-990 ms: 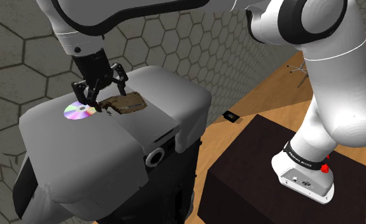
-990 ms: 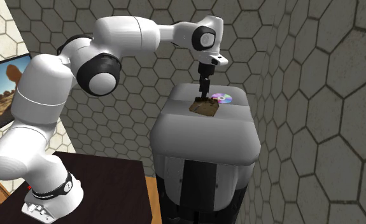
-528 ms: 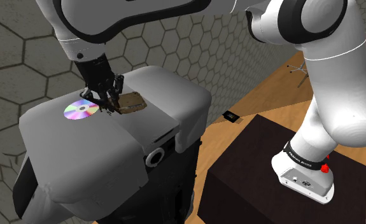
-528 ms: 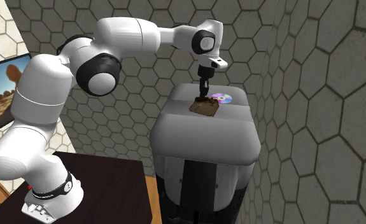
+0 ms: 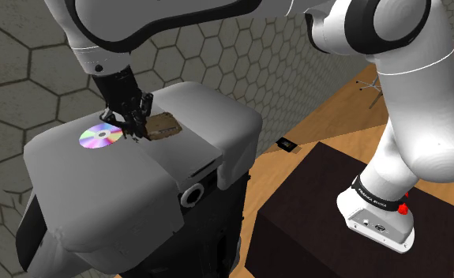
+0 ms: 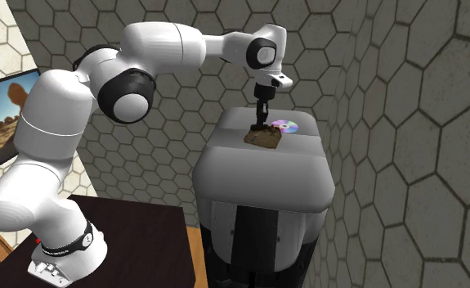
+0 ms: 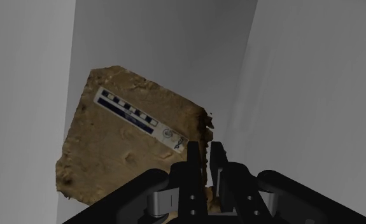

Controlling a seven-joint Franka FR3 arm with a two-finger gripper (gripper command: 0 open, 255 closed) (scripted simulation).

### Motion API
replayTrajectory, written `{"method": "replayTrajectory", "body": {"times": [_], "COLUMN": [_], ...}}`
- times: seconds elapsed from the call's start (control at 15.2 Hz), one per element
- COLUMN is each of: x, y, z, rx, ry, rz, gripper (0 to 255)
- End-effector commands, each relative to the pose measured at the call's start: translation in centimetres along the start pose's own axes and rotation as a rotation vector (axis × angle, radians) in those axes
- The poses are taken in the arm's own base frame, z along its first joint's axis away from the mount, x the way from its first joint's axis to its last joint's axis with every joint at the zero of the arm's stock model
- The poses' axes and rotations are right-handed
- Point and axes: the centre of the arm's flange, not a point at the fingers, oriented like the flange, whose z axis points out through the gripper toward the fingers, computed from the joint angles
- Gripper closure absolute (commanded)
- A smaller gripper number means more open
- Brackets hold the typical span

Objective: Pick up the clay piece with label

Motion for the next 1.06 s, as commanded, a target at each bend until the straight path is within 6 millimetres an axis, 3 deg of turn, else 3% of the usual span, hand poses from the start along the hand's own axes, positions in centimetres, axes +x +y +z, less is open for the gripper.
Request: {"method": "replayTrajectory", "body": {"times": [0.0,0.86,0.99], "x": [-0.1,-0.7,-0.7], "y": [0.0,0.4,0.5], "z": [-0.8,-7.6,-7.7], "rx": [0.000,0.000,0.000], "ry": [0.000,0.000,0.000], "rz": [0.000,0.000,0.000], "gripper": [255,255,255]}}
